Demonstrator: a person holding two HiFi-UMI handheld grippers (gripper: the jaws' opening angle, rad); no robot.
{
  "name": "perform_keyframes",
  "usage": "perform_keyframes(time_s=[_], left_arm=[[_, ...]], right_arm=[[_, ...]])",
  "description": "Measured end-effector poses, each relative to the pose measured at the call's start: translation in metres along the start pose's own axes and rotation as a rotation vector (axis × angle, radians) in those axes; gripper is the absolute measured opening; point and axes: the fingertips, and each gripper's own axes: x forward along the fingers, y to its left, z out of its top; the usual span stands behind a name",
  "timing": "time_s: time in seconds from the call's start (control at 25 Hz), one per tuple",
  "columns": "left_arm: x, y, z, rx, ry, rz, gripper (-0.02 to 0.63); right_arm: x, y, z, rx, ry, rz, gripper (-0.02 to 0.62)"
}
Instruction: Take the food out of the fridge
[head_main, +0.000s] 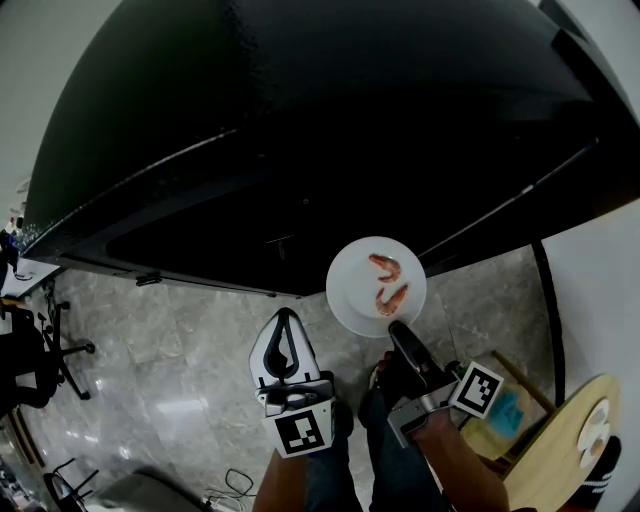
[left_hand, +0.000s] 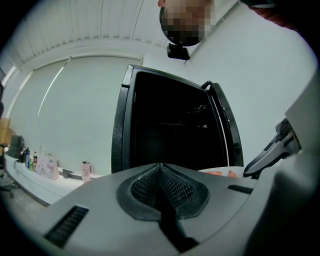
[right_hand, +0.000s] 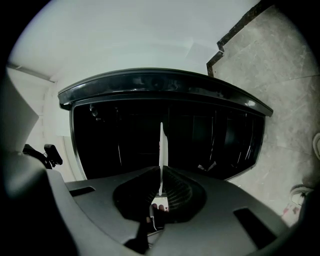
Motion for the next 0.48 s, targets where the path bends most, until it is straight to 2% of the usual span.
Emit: perform_keyframes(time_s=[0.48], left_arm=[[-0.0015,-0.0005,0.0007,0.004,0.002,-0.002,0.012]], right_arm=[[-0.0044,-0.0013,-0.0071,0.007,0.019,-0.009,0.032]])
